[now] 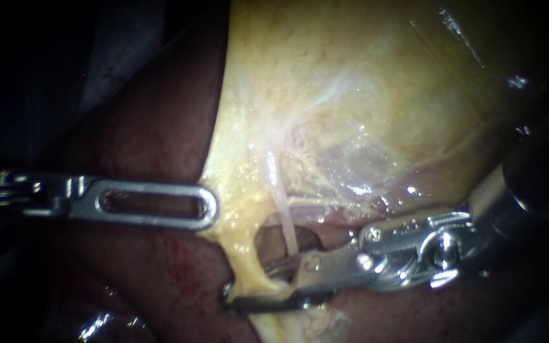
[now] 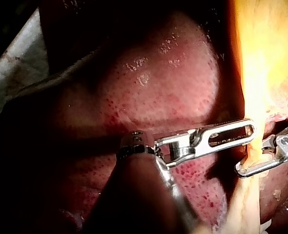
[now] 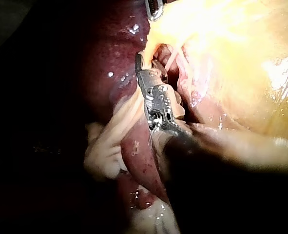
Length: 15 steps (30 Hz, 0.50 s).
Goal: Going back first clip left tube
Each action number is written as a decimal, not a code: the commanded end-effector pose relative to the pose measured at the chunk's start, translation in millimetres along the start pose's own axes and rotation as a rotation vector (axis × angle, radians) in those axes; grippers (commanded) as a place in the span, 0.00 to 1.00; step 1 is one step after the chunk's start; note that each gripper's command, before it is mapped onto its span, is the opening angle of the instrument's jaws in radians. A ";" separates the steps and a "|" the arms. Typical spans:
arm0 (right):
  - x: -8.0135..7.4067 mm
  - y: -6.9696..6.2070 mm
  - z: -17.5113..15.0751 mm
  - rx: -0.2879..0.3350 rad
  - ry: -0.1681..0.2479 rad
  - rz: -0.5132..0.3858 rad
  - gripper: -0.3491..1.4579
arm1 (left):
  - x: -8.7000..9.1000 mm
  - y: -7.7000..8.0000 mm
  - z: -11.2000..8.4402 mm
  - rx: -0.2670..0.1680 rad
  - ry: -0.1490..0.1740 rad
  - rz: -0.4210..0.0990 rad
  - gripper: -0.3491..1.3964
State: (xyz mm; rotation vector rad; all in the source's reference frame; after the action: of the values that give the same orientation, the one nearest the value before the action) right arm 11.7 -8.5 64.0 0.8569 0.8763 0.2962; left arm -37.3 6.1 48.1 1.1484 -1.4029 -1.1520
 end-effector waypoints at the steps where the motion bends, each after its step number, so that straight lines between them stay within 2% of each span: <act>1: 0.0 0.0 0.0 0.000 0.000 0.000 0.00 | 0.0 0.0 0.0 0.001 0.001 0.000 0.00; 14: 0.1 -0.2 0.0 -0.002 0.002 0.006 0.00 | 0.0 0.0 0.0 0.001 0.001 0.000 0.00; 15: 0.1 -0.2 0.0 -0.002 0.002 0.006 0.04 | 0.0 0.0 0.0 0.001 0.001 0.000 0.00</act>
State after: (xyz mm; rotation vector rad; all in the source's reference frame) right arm 11.7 -8.7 63.8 0.8578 0.8739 0.3036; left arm -37.3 6.1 48.1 1.1491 -1.4029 -1.1513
